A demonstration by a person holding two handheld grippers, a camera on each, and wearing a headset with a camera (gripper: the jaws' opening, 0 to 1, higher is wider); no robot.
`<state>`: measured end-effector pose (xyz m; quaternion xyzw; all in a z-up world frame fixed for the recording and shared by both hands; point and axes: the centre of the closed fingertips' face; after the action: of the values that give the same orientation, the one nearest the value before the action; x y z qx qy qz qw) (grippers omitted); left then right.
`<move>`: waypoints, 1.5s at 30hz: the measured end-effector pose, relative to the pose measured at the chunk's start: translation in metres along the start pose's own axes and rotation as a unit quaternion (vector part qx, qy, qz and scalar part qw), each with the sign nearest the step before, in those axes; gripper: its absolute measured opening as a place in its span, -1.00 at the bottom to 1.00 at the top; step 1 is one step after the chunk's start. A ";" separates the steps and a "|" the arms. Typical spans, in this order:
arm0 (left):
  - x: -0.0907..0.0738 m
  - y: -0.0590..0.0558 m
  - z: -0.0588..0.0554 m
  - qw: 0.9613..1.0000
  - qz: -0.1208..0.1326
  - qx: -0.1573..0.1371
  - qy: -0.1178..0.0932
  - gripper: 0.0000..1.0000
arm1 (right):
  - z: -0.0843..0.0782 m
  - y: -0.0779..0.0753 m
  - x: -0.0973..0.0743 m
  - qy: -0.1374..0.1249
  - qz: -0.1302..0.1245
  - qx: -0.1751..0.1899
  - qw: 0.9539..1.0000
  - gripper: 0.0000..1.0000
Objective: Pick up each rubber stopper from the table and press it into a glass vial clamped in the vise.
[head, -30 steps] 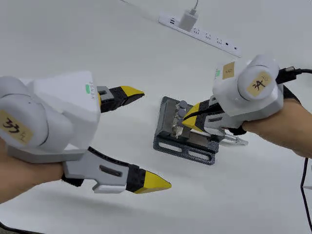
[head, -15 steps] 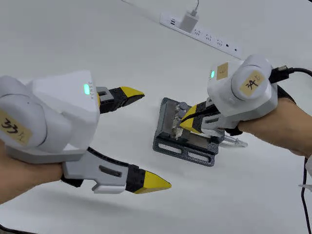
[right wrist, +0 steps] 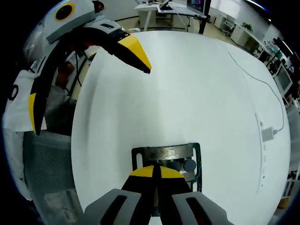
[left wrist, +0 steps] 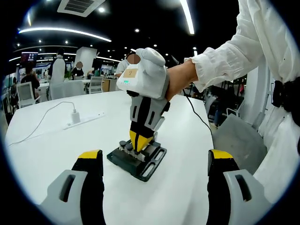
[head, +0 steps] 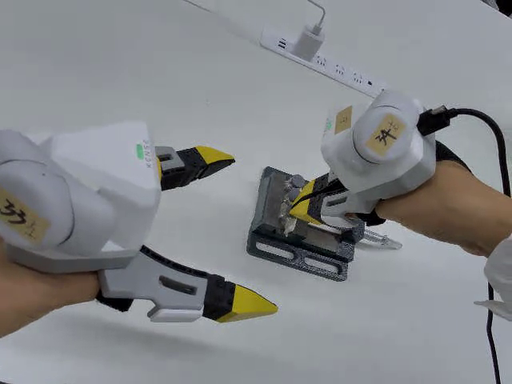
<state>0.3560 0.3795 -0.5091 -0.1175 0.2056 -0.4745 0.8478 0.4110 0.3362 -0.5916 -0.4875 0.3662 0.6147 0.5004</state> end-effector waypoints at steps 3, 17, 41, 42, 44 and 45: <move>0.001 0.000 0.001 1.000 0.000 0.001 0.000 0.83 | 0.000 0.000 0.001 0.005 0.001 0.004 1.000 -1.00; 0.002 0.002 0.007 1.000 0.007 0.009 -0.004 0.84 | -0.002 -0.001 0.005 0.030 0.001 0.000 1.000 -1.00; -0.014 -0.009 0.009 0.998 0.023 0.044 0.024 0.87 | -0.003 -0.003 -0.011 -0.055 -0.050 0.046 0.996 -0.98; -0.014 -0.009 0.009 0.998 0.024 0.046 0.024 0.87 | -0.002 -0.003 -0.015 -0.063 -0.054 0.051 0.995 -0.96; -0.014 -0.010 0.010 0.998 0.024 0.045 0.024 0.89 | -0.002 -0.003 -0.025 -0.081 -0.063 0.061 0.993 -0.92; -0.015 -0.011 0.010 0.998 0.024 0.048 0.026 0.89 | -0.004 -0.003 -0.030 -0.086 -0.068 0.066 0.992 -0.91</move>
<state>0.3451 0.3861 -0.4927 -0.0594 0.2068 -0.4664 0.8580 0.4150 0.3255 -0.5632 -0.4224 0.3274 0.5934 0.6019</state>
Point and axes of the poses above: the centre of the closed fingertips' face, and the gripper's own axes: x roughly forward along the fingers, y roughly to its left, z roughly out of its top, and after that the axes turned 14 degrees about -x, right-handed
